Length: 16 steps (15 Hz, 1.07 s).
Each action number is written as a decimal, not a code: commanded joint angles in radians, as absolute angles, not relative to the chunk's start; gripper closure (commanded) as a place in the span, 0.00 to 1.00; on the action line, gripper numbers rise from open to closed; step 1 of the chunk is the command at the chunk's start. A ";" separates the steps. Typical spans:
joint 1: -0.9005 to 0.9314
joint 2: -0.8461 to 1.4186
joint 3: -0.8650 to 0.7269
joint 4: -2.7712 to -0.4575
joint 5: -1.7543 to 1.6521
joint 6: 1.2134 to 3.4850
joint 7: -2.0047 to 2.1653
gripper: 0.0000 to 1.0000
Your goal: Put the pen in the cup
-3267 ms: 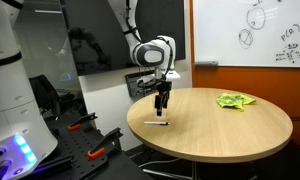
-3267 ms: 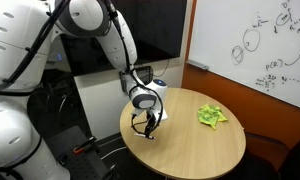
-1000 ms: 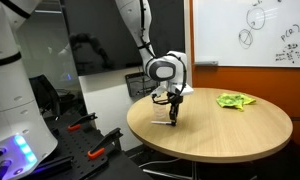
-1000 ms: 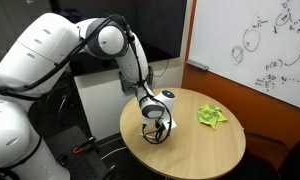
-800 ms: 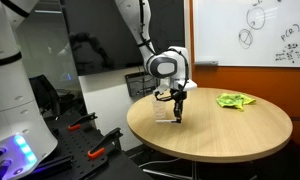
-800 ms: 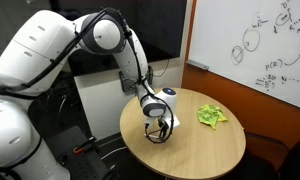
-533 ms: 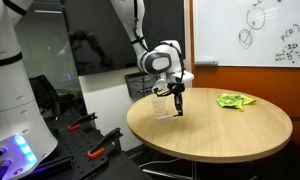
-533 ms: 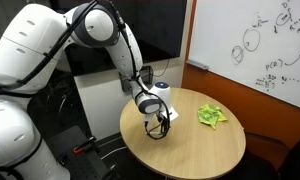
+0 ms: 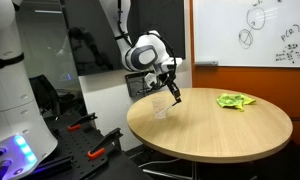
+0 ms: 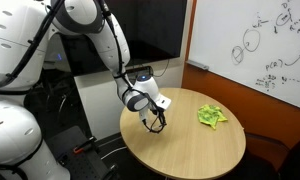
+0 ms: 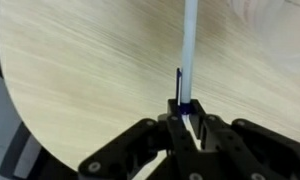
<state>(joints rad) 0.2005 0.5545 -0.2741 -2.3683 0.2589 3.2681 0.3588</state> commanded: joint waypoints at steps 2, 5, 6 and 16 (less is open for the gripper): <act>0.102 0.459 -0.172 -2.391 0.152 3.258 0.177 0.96; 0.006 0.418 -0.080 -2.401 0.060 3.249 0.070 0.96; -0.048 0.411 -0.028 -2.402 0.027 3.250 0.036 0.96; -0.604 0.463 0.423 -2.424 -0.337 3.272 -0.235 0.96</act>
<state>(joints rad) -0.4748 0.4474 0.3169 -2.4134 -0.2742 3.2693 -0.1734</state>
